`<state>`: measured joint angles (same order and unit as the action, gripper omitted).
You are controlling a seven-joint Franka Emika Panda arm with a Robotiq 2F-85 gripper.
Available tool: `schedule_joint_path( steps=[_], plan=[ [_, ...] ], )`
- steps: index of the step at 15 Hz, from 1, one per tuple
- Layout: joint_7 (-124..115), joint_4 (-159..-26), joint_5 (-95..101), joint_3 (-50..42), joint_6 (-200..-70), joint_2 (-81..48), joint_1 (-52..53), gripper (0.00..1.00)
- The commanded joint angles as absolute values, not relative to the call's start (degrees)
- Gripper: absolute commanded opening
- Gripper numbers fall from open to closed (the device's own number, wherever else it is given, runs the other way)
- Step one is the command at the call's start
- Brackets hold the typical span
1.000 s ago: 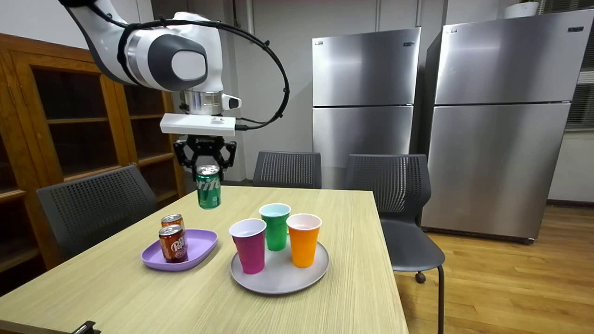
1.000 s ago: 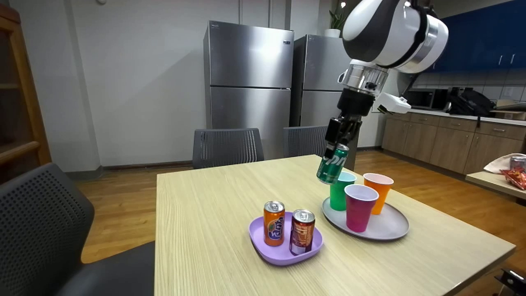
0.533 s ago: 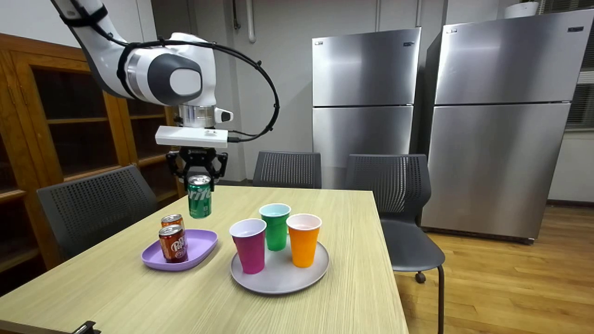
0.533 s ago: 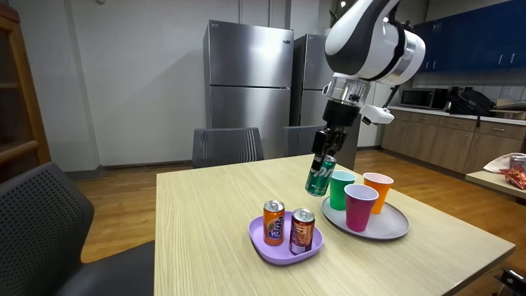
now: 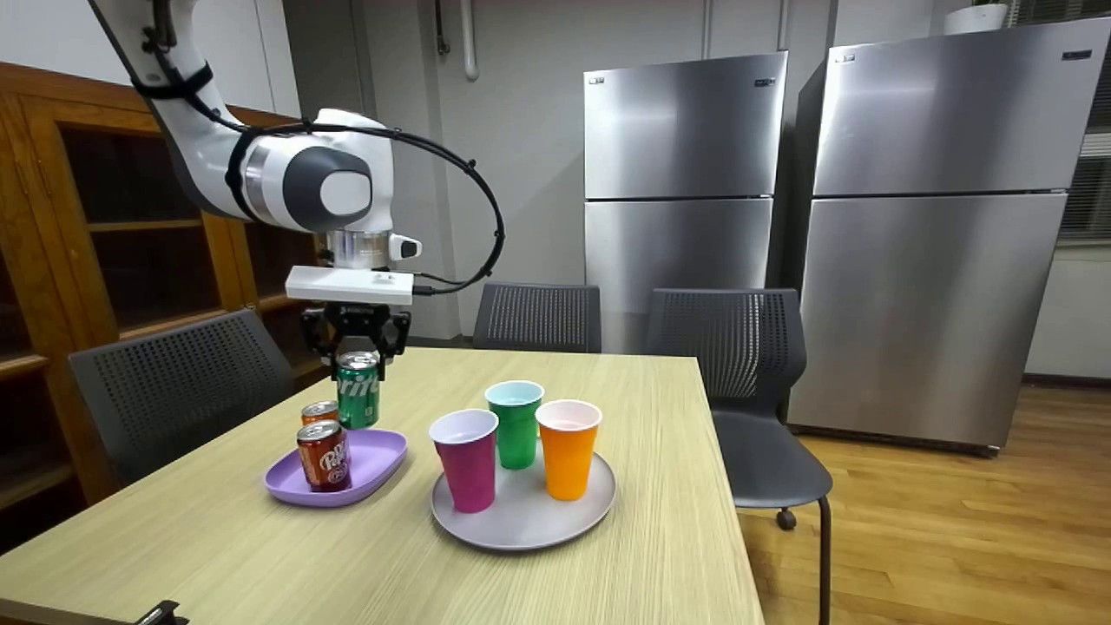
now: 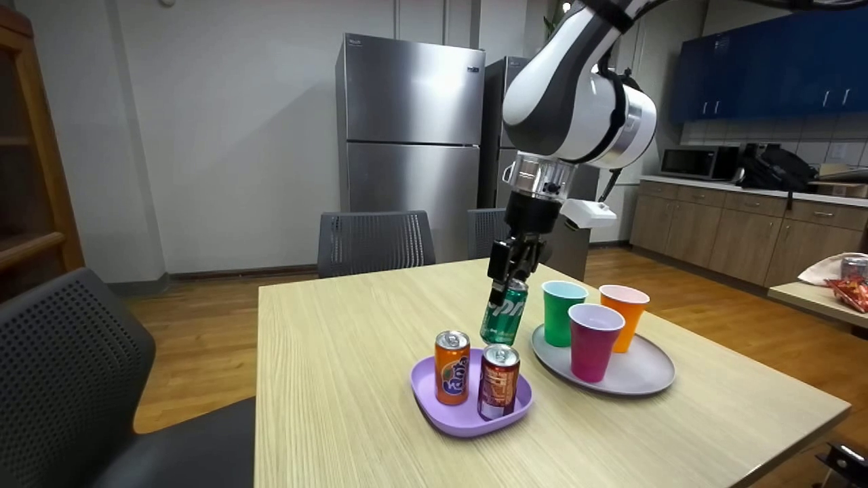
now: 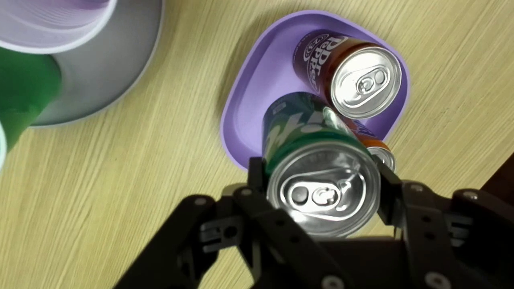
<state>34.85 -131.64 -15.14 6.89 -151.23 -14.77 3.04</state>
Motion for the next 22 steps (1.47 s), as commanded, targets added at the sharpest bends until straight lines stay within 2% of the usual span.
schedule_joint_path(
  steps=[1, 10, 22],
  plan=[
    [30.1, -128.3, -11.3, 8.4, -152.3, -18.2, 3.1, 0.38],
    [23.0, -124.3, -3.2, 8.9, -154.4, -25.7, 3.1, 0.38],
    [20.6, -122.5, -0.5, 9.0, -154.8, -28.7, 3.0, 0.38]
  ],
)
